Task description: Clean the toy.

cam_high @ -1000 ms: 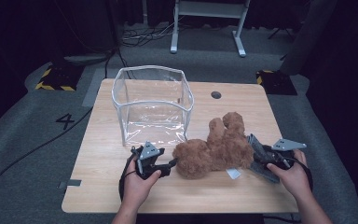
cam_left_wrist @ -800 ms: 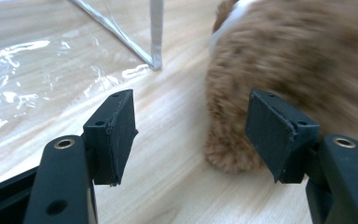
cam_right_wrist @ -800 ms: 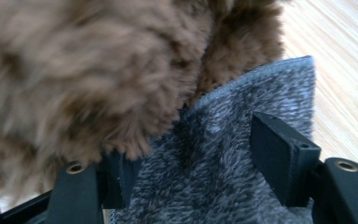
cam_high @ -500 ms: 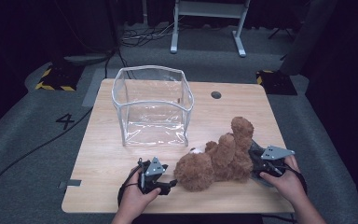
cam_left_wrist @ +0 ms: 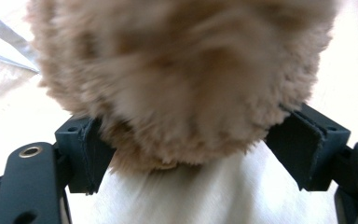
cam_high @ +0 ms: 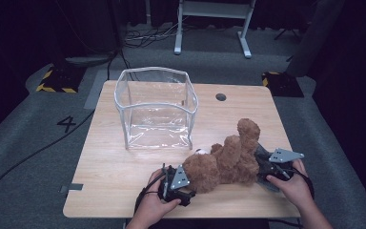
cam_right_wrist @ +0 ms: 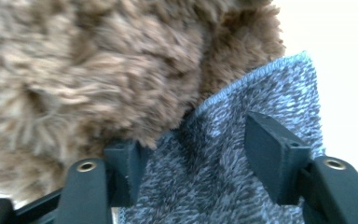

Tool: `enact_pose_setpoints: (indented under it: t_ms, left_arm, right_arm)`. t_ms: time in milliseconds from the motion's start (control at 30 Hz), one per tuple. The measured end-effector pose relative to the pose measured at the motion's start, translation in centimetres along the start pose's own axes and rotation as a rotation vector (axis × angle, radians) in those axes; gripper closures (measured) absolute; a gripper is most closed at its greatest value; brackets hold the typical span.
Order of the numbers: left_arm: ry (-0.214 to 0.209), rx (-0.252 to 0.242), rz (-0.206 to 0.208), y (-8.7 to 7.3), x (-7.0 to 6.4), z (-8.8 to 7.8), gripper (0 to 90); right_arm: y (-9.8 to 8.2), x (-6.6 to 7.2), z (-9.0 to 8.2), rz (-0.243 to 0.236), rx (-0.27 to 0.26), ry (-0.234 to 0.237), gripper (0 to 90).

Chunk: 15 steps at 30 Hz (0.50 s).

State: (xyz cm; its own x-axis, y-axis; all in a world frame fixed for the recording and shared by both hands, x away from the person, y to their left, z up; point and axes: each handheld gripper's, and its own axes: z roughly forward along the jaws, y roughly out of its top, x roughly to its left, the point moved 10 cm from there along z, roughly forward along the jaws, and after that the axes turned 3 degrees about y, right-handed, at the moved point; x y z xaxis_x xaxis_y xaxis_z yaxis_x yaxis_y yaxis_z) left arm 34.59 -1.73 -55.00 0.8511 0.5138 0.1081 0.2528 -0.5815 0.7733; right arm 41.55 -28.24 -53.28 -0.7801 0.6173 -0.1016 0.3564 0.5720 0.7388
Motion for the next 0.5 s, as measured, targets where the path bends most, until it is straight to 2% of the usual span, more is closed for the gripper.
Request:
enact_pose_setpoints:
  t_ms: [100, 233, 300, 400, 500]
  left_arm:
    - [0.002, 0.011, -0.022, 0.5, 0.4, 0.4, 28.8]
    - [-0.010, 0.023, -0.029, 1.0, 0.9, 0.3, 47.1]
    - [-0.028, 0.027, -0.051, 1.0, 0.9, 0.1, 55.8]
    - [-0.051, 0.025, -0.101, 1.0, 0.9, -0.1, 63.3]
    - [-0.083, 0.012, -0.161, 1.2, 1.2, -0.3, 66.6]
  right_arm:
    - [0.2, 0.0, 0.0, 0.006, 0.002, -0.001, 44.1]
    - [0.4, 0.0, -0.1, 0.013, -0.005, 0.002, 46.9]
    - [0.4, -0.1, -0.2, 0.006, -0.007, -0.001, 46.9]
    - [0.4, -0.1, -0.5, 0.016, -0.012, 0.001, 46.5]
    - [0.4, -0.3, -1.1, 0.016, -0.022, -0.005, 42.6]
